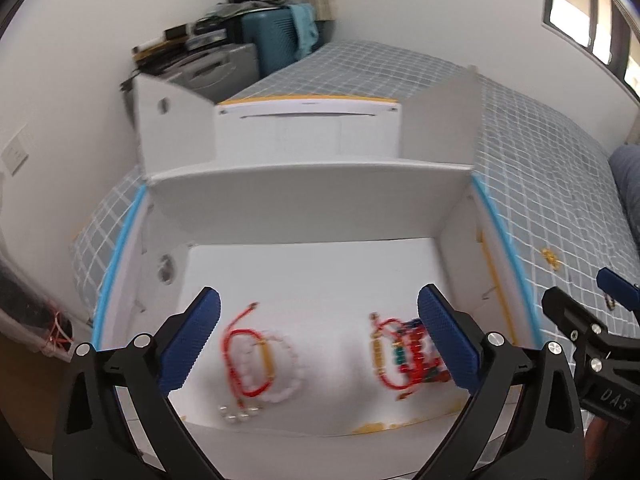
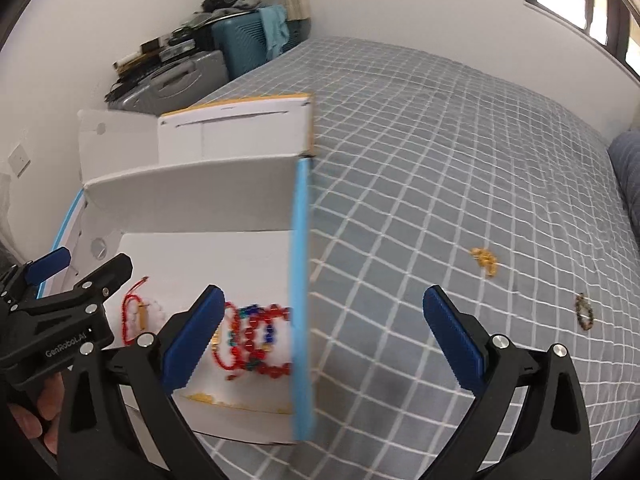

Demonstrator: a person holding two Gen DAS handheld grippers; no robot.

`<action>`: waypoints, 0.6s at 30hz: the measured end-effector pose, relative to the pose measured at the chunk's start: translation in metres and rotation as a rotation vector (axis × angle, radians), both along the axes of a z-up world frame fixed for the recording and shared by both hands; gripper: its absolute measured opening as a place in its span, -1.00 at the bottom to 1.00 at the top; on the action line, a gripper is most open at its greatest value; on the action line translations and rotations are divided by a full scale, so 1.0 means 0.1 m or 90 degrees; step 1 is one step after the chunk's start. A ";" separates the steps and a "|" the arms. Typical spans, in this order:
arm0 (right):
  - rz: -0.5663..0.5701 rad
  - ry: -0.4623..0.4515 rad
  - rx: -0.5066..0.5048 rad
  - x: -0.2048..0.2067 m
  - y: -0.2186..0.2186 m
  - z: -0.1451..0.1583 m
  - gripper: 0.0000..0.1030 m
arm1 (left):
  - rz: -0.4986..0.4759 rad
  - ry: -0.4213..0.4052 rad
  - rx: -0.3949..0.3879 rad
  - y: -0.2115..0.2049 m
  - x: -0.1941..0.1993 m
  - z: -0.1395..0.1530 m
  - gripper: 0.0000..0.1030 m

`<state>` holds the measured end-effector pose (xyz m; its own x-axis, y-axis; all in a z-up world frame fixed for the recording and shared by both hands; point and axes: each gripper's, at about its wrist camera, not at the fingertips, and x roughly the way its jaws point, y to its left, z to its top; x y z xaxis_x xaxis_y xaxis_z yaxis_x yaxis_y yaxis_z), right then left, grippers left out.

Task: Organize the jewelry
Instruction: 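Move both open tools back over the yellow and wooden bead bracelets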

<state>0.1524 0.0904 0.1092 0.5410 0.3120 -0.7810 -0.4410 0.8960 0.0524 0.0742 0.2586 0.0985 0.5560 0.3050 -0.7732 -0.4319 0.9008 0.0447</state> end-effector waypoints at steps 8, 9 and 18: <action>-0.079 0.003 -0.013 0.37 -0.75 -0.01 0.85 | -0.075 0.001 0.006 -0.60 0.45 0.02 0.89; -0.089 0.003 -0.015 0.42 -0.85 -0.01 0.85 | -0.087 0.001 0.006 -0.70 0.53 0.03 0.89; -0.191 0.027 -0.029 0.94 -1.77 -0.10 0.85 | -0.196 0.014 -0.030 -1.48 1.27 -0.05 0.89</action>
<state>0.2467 -0.0871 0.0995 0.5702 0.1071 -0.8145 -0.1549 0.9877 0.0214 0.2016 0.1109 0.0933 0.5996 0.0880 -0.7954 -0.1376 0.9905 0.0059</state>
